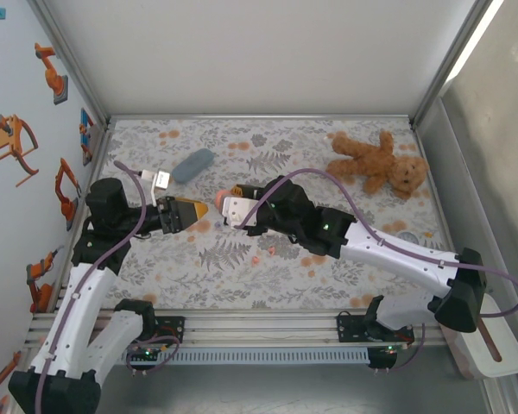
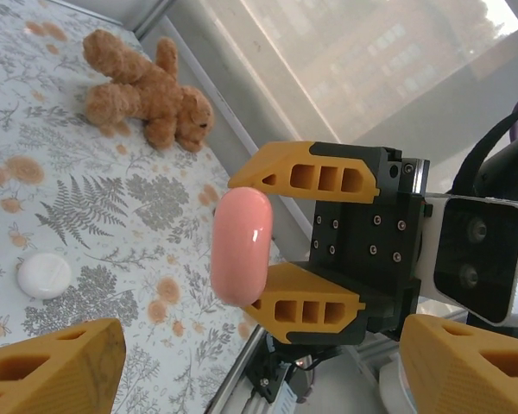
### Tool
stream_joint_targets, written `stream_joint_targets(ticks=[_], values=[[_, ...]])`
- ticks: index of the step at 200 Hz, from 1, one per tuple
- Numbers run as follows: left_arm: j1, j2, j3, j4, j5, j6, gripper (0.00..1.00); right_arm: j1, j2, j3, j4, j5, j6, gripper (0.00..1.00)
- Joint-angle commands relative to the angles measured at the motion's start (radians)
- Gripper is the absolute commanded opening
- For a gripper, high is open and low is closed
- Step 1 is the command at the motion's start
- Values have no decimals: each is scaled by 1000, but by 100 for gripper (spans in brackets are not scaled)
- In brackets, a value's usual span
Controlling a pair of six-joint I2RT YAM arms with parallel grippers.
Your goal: Insert wireless bluetooth earbuds into charging case
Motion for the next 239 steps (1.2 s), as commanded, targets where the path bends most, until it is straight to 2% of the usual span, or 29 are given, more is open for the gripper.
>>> stream_joint_targets(ticks=[1,109,157,239], values=[[-43,21,27,88,-23,-13,81,-2,-18,44,-5,-34,-8,46],[-148,106,36,115,-65,36,63,-3,-8,39,30,-21,32,46],[-159,122,38,117,-67,44,51,-2,-7,38,27,-21,40,46],[-168,135,37,119,-75,49,37,-1,2,42,32,-24,50,46]])
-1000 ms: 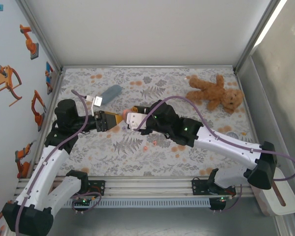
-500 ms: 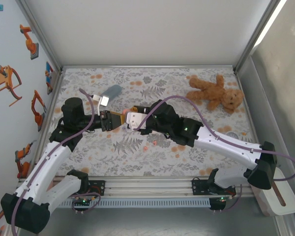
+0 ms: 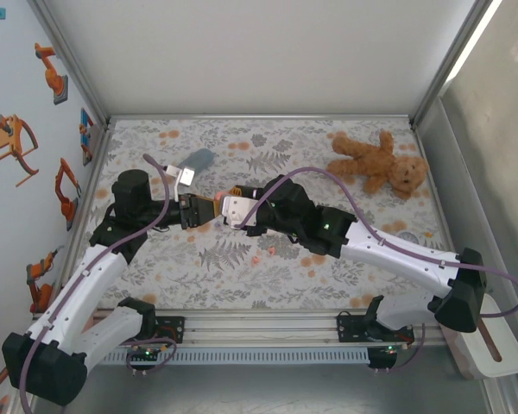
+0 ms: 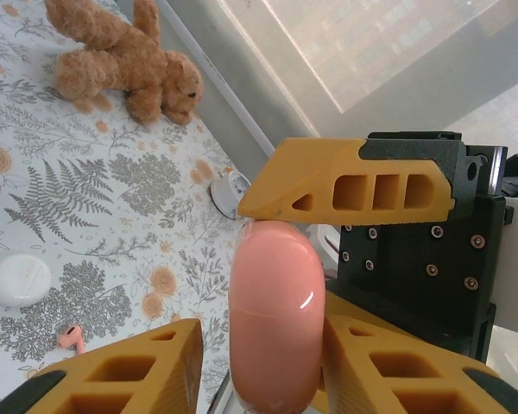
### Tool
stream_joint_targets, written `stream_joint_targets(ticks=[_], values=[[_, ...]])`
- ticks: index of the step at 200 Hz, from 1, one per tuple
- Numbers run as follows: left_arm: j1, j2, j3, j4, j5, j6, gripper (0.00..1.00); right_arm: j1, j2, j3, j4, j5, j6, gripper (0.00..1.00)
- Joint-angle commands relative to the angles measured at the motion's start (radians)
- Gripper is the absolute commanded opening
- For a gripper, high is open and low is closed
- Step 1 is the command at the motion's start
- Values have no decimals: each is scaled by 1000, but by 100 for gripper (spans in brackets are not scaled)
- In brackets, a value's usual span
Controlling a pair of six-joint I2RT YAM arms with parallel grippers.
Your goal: Insert wireless bluetooth earbuds into charging case
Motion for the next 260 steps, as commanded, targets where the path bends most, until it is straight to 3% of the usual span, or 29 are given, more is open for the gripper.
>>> stream_joint_targets(ticks=[1,60,91,113,161,188,260], values=[[-6,0,27,24,6,24,37,-2,1,32,38,1,19,46],[-7,-7,29,23,0,34,25,-1,5,29,42,0,40,49],[-7,-11,25,28,-18,45,20,-2,12,32,44,37,51,62],[-7,-11,23,48,-37,48,16,-4,22,31,53,67,60,76],[-7,-50,-16,116,-127,86,6,-34,-1,21,75,8,145,99],[-5,-88,-63,182,-209,111,0,-81,-28,-4,84,-62,226,99],[-5,-139,-129,308,-344,198,0,-253,-146,-155,241,-326,499,99]])
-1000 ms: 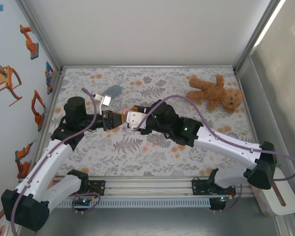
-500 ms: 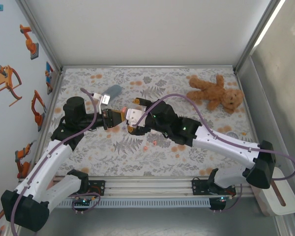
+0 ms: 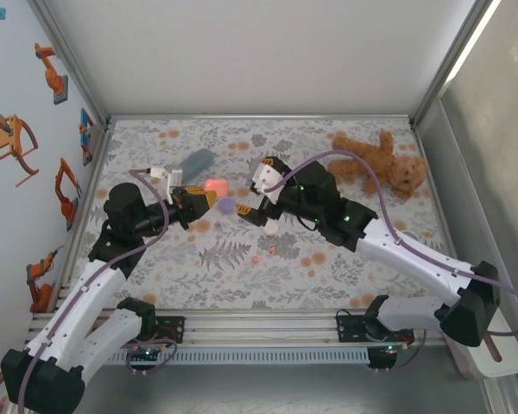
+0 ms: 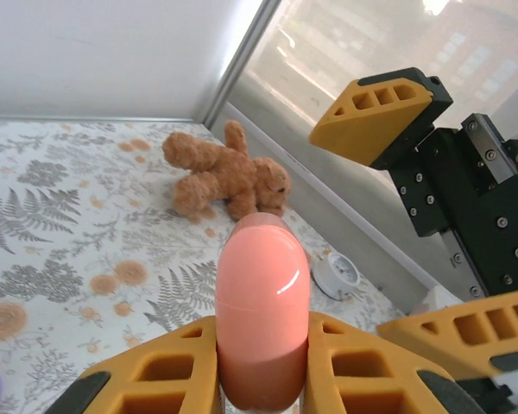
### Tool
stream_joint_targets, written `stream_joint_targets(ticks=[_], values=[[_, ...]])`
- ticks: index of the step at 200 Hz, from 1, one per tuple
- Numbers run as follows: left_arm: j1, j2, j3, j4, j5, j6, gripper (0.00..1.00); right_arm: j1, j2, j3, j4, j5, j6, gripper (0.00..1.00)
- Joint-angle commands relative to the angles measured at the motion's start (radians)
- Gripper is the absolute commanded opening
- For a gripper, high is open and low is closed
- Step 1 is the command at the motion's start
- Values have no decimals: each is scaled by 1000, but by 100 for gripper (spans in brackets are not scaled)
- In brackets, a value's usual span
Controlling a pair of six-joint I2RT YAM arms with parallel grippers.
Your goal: Insert wireless bluetooth earbuds into charging case
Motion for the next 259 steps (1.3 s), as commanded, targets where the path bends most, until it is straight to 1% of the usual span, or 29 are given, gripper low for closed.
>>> stream_joint_targets(ticks=[1,15,53,85,115,165,202,235,259], values=[[0,-24,-8,86,-48,67,0,-51,-46,-56,117,-136,153,99],[0,-35,-20,113,-51,75,0,-72,-55,-66,130,-169,190,99],[-1,-79,-78,229,-69,86,0,-84,-68,-73,160,-227,276,99],[0,-98,-106,313,-65,100,0,-107,-75,-101,250,-265,376,99],[0,-104,-106,345,-40,112,0,-126,-63,-120,346,-322,465,99],[-1,-110,-108,391,-9,118,0,-130,-12,-78,354,-379,505,99],[-2,-114,-111,429,10,138,0,-129,48,-14,317,-441,519,99],[-3,-104,-104,445,22,146,0,-124,75,3,356,-484,526,99],[-2,-95,-100,450,30,148,0,-120,96,32,360,-494,524,98]])
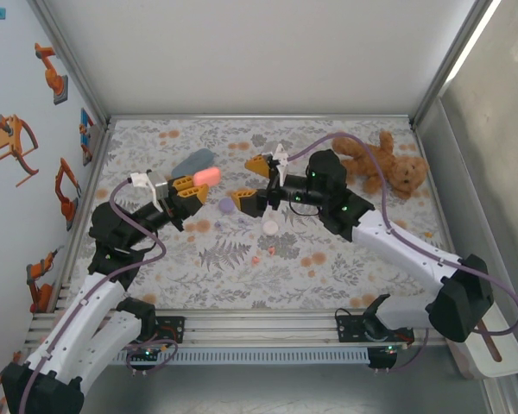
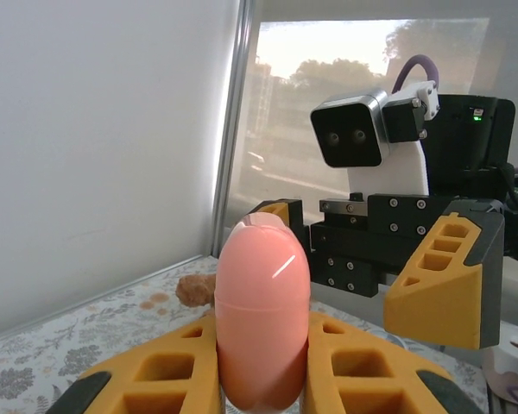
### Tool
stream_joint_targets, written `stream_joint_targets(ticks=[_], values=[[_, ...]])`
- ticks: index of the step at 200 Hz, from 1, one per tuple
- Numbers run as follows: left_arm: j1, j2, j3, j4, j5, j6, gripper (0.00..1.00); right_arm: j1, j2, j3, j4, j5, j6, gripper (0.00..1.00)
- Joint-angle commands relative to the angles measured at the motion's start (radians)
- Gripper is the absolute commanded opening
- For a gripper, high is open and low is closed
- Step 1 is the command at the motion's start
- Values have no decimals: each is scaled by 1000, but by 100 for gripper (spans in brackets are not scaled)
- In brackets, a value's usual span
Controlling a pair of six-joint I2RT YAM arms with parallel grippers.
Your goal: Insert wireless bluetooth earbuds into charging case
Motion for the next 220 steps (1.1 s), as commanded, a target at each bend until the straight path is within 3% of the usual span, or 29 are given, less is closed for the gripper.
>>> stream_joint_targets(ticks=[1,141,220], values=[[-2,2,1,55,34,24,0,6,18,62,45,-43,11,98],[-3,23,-18,126,85,43,0,25,138,202,59,-83,11,91],[-4,23,-19,127,95,40,0,25,151,222,41,-26,-12,88]])
